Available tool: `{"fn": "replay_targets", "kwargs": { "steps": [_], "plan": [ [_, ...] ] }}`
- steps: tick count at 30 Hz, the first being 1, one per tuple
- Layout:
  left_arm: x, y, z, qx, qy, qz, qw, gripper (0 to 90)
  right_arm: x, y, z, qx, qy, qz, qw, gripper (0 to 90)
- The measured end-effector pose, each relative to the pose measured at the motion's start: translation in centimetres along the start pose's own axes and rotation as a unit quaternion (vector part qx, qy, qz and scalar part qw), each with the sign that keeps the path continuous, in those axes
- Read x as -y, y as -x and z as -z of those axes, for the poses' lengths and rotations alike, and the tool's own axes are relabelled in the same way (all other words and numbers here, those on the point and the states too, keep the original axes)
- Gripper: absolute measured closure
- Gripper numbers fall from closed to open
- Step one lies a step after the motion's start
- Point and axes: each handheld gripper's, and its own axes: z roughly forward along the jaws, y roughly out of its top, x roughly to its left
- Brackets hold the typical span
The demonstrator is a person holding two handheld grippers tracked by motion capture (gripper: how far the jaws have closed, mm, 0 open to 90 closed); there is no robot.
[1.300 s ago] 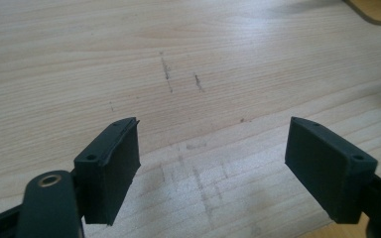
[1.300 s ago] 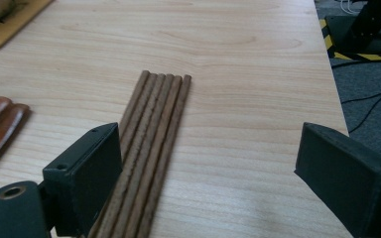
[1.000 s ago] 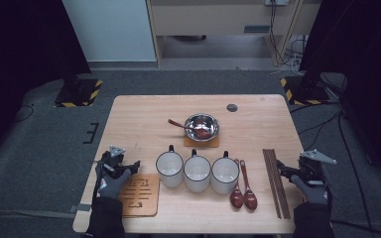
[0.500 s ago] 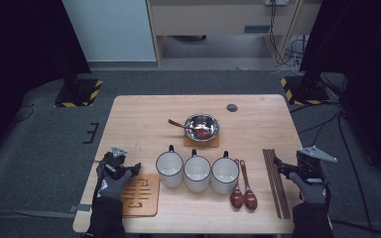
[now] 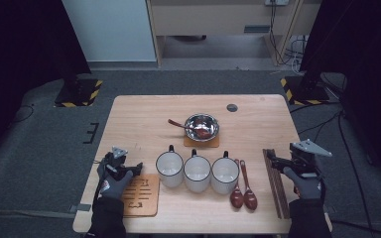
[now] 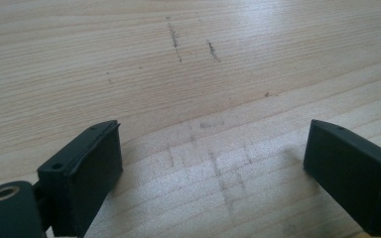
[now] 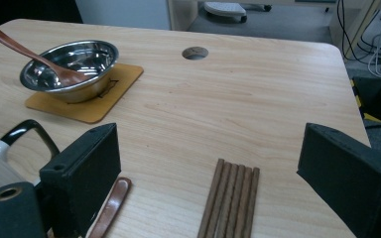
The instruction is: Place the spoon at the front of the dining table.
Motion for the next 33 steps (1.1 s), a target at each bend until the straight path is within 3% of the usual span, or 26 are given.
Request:
{"fn": "replay_targets", "kwargs": {
  "steps": [6,18,33],
  "plan": [
    [0.0,0.0,-0.1,-0.003,-0.002,0.004,1.0,4.3,-1.7,-1.3,0.0,-0.007,0.012,0.012,0.9998,10.5],
    [0.0,0.0,-0.1,-0.004,-0.005,0.003,1.0,2.8,-4.5,-5.0,-2.0,-0.024,0.014,0.04,0.9988,11.4],
    [0.0,0.0,-0.1,-0.004,-0.005,0.002,1.0,2.5,-7.4,-8.8,-4.4,-0.046,0.02,0.055,0.9972,14.1]
  ]
}}
